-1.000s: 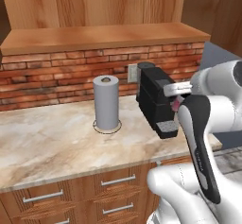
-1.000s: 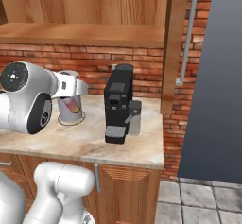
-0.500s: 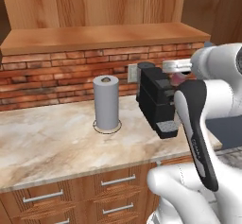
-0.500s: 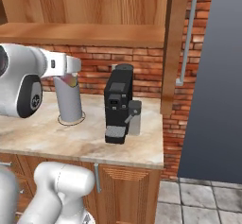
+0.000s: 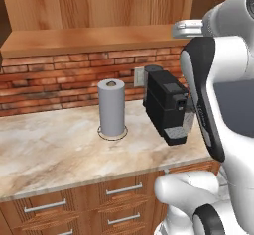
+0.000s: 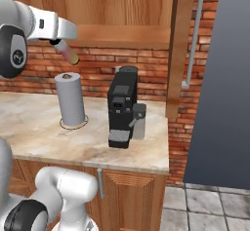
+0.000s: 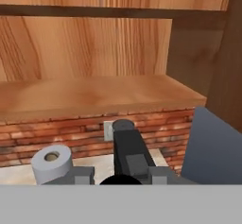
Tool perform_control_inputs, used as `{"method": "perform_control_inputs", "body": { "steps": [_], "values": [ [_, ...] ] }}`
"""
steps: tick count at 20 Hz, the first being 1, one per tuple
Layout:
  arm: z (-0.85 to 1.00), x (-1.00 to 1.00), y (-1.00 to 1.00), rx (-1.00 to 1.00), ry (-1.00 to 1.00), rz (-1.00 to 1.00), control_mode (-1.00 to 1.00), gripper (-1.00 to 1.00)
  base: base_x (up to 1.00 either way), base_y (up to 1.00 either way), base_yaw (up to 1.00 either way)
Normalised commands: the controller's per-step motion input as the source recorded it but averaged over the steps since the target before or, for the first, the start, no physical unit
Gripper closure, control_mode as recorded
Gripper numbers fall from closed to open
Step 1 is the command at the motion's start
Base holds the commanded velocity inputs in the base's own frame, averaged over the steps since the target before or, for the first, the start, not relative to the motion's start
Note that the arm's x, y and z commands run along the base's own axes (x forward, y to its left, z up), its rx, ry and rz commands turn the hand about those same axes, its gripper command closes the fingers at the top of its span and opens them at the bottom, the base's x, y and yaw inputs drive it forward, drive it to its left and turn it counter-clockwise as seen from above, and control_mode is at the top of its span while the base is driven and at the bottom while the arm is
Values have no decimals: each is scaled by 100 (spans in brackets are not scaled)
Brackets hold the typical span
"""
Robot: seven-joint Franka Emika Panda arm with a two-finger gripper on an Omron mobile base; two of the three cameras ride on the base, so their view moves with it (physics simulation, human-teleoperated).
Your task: Sort all alcoholic drinks to one cabinet, and non-alcoholic drinks to the other.
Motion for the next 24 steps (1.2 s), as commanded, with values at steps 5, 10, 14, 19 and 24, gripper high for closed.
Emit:
{"method": "perform_control_inputs", "body": {
  "steps": [5,10,14,19,24],
  "values": [
    [0,23,-4,1,-2,-4,-100,100,0,0,0],
    [-1,60,-2,1,0,0,-100,100,0,0,0],
    [0,54,-9,4,0,0,-100,100,0,0,0],
    [0,62,-7,1,0,0,-100,100,0,0,0],
    [2,59,-4,1,0,0,-100,100,0,0,0]
  ]
}}
